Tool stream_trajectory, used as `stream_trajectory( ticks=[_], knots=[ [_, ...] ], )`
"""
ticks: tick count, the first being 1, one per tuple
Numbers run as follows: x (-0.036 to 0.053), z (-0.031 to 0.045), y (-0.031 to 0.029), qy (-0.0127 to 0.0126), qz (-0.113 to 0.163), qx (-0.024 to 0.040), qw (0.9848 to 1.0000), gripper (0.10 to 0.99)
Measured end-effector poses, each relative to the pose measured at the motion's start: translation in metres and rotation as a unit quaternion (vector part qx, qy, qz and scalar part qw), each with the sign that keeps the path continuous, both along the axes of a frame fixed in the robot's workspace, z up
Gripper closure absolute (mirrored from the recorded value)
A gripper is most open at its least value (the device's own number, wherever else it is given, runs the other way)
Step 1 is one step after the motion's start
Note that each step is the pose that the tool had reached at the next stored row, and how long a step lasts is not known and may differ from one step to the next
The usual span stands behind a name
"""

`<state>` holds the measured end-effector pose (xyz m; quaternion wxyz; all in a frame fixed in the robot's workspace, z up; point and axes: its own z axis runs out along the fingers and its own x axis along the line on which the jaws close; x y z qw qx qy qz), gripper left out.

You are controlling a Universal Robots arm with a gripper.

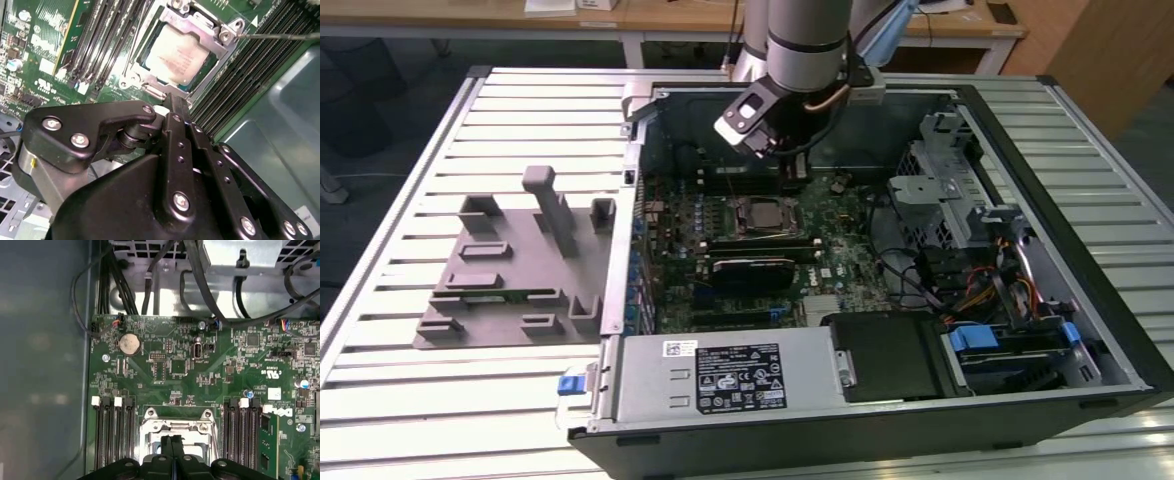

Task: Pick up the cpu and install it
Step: 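Close the cpu cover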

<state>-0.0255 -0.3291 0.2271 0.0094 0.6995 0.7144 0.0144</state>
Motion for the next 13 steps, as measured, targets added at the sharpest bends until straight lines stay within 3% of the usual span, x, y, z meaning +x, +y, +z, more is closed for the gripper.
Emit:
stream_trajectory(
  ticks=[13],
  knots=[
    [-0.0159,-0.0052,-0.0016,0.0,0.0,-0.0001,1.0,0.98]
  ],
)
